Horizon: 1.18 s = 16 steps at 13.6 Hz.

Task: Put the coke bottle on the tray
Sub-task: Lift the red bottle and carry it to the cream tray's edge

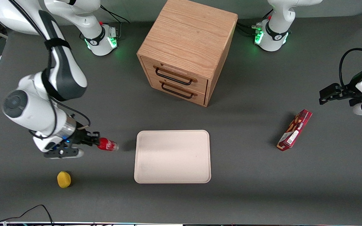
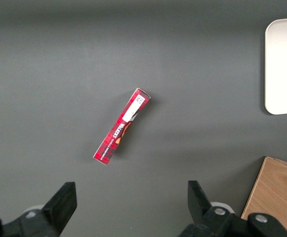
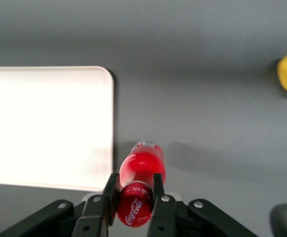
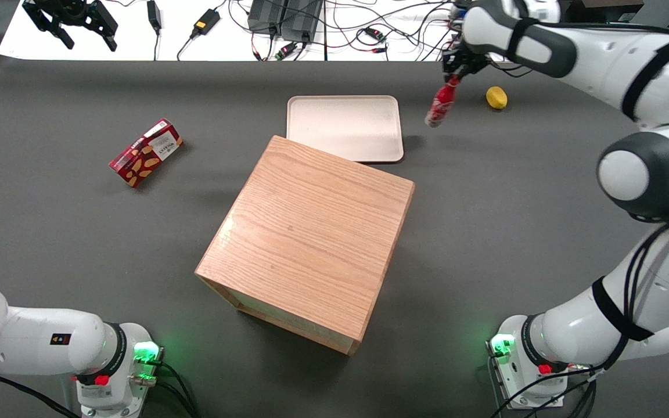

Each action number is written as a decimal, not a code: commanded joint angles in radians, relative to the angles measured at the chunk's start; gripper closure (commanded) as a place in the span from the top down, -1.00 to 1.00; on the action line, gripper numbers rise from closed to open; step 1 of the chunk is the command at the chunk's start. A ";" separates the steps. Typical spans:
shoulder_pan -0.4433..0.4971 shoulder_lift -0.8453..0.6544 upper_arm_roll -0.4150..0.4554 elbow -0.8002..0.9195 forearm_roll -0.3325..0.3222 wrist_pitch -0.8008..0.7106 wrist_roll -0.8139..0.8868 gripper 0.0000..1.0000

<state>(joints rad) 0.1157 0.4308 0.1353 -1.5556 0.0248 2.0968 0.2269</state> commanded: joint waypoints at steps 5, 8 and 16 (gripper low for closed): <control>0.143 0.247 -0.040 0.325 -0.086 -0.046 0.187 -1.00; 0.196 0.304 -0.071 0.393 -0.091 -0.044 0.230 -1.00; 0.229 0.391 -0.074 0.476 -0.094 -0.015 0.298 -1.00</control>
<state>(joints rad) 0.3342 0.8016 0.0729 -1.1378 -0.0475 2.0946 0.4919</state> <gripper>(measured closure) 0.692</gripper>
